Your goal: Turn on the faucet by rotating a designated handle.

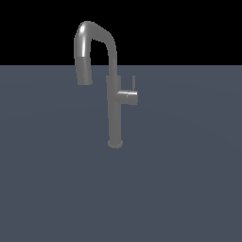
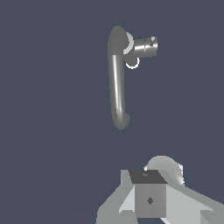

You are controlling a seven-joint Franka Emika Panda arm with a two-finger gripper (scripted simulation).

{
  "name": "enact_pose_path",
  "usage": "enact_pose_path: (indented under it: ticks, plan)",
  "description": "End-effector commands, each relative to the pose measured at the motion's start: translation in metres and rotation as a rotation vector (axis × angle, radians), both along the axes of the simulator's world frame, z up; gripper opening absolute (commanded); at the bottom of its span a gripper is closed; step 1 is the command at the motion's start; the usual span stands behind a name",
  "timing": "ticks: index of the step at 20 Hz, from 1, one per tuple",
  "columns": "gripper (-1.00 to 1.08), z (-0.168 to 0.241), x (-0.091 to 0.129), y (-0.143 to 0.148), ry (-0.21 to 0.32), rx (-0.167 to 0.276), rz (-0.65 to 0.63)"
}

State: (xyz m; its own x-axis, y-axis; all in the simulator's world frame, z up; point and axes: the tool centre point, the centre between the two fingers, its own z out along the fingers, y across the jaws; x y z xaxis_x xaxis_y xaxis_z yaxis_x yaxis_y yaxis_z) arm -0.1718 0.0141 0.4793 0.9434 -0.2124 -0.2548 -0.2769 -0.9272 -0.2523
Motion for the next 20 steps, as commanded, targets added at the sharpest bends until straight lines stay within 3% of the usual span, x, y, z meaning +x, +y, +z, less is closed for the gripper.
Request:
enact_pose_path:
  ticks: [1,20]
  plan:
    - [-1.0,-0.005,0.015,-0.002,0.043,0.05,-0.054]
    - [-1.0,-0.07,0.117,-0.034,0.393,0.468,-0.491]
